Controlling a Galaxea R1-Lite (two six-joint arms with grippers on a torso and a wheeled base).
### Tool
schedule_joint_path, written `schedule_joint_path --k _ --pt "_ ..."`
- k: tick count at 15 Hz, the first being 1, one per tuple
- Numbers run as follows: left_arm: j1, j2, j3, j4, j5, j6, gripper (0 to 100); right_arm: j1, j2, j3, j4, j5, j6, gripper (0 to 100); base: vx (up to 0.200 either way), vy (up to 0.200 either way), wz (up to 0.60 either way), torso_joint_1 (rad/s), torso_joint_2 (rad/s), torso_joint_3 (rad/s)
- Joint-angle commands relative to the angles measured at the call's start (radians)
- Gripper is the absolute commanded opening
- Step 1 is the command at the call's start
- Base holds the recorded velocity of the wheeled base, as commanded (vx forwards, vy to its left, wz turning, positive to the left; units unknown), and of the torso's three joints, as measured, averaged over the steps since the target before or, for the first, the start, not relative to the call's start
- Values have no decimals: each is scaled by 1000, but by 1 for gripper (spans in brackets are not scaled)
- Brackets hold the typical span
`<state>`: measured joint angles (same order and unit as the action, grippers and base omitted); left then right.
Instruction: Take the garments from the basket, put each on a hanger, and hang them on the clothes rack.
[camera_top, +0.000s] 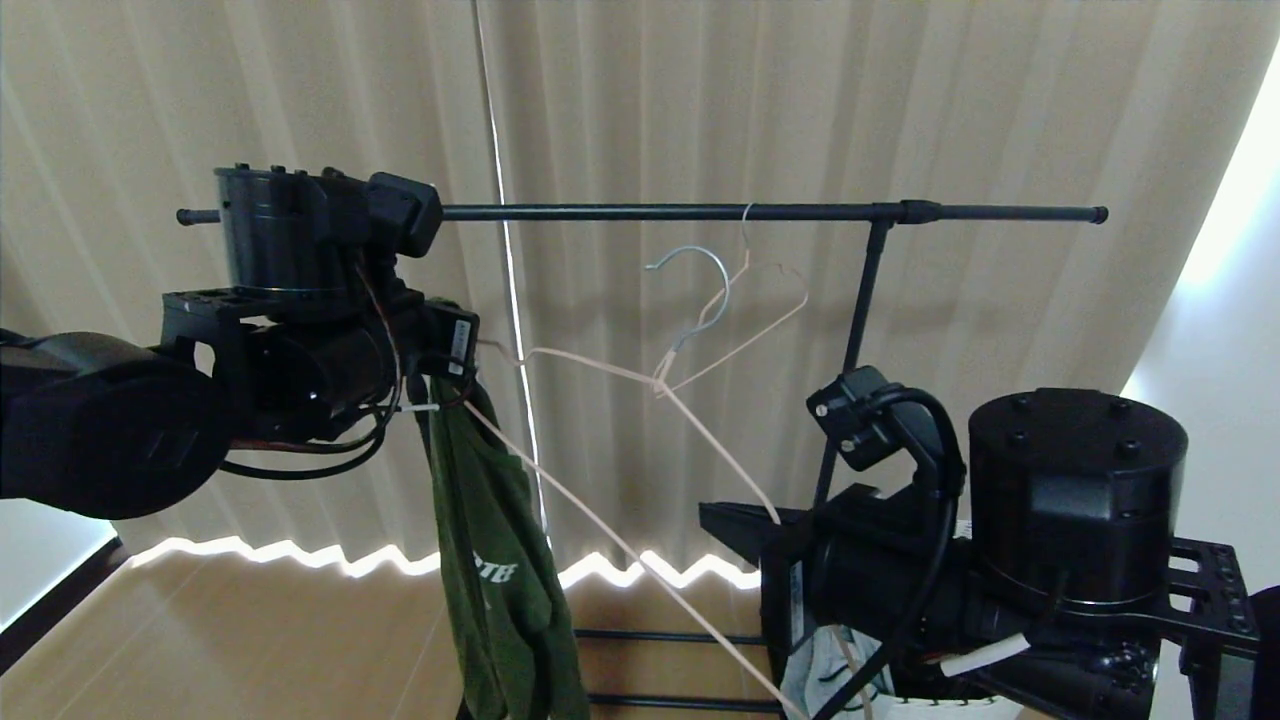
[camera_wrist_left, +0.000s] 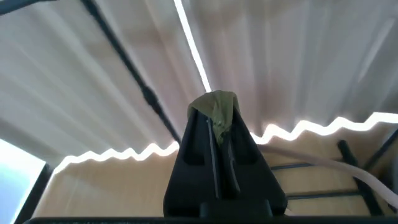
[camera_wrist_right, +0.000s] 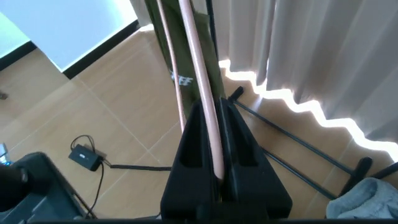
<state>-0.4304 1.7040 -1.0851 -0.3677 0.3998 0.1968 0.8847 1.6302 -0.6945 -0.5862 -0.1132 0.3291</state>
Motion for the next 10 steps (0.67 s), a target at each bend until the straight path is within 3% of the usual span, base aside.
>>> schedule_joint_path --k 1,10 --pt "-1 0 8 3 -62 1 0 2 -52 32 0 20 1 0 0 0 0 0 0 0" --pt "-14 -49 31 1 -266 7 0 -36 -24 29 -9 72 2 0 0 0 0 0 0 0"
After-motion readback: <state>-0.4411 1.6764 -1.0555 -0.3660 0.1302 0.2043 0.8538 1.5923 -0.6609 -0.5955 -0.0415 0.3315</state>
